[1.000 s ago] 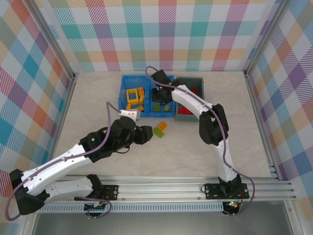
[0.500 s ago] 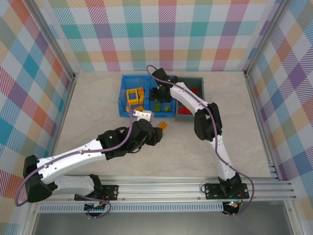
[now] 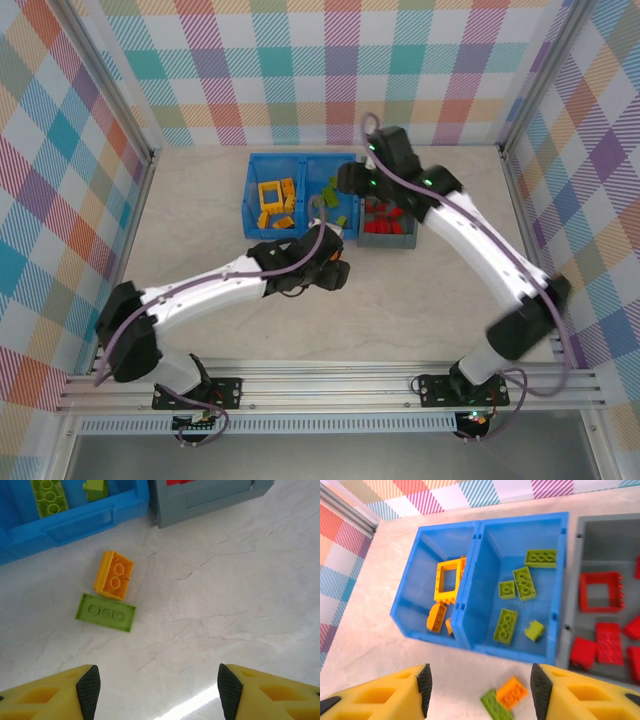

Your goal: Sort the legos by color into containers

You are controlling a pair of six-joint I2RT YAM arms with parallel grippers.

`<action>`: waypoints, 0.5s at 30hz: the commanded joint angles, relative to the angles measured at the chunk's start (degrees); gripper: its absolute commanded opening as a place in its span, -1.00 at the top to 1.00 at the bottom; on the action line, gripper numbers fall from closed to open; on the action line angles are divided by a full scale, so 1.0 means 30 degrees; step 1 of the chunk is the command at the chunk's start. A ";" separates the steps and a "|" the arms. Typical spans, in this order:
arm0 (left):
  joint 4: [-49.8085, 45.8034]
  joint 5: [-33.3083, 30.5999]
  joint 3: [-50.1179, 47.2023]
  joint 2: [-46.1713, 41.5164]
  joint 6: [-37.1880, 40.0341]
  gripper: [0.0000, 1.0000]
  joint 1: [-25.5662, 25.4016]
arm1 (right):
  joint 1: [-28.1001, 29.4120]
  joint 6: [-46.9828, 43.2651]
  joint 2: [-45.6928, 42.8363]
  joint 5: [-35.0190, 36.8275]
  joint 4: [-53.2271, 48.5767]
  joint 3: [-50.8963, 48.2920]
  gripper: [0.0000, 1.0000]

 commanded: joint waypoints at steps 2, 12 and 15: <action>-0.0894 0.1753 0.1674 0.2548 0.3044 -0.33 0.1470 | 0.0036 0.0328 -0.4444 -0.0524 -0.0696 -0.4918 -0.24; -0.1686 0.1434 0.5082 0.7548 0.5777 -0.38 0.2461 | 0.0034 0.2060 -1.2443 -0.3118 -0.4084 -1.0312 -0.41; -0.1760 0.1111 0.5806 0.8557 0.6015 -0.38 0.2676 | 0.0036 0.2497 -1.3016 -0.3772 -0.4059 -1.1019 -0.41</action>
